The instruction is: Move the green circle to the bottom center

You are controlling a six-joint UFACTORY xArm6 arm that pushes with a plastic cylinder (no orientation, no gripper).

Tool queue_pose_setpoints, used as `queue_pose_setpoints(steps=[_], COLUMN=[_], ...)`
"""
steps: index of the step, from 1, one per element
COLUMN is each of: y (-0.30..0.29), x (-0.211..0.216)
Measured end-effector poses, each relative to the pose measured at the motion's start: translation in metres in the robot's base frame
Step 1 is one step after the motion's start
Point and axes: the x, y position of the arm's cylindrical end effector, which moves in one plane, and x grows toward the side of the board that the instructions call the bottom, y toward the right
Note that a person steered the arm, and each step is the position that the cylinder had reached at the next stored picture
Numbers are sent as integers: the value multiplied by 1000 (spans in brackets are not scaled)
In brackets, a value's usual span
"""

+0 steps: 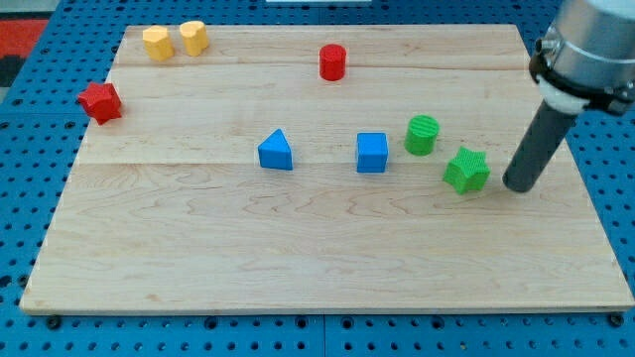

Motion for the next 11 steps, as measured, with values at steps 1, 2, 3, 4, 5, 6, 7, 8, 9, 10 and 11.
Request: queue_pose_setpoints(steps=[1,2,3,4,5,6,7,8,9,10,11], y=[-3,-37,-44,-69,-97,-97,-96,-96,-82,-103,-172], x=[-42,-55,-86,-107,-87,-43,-9,5,42,62,63])
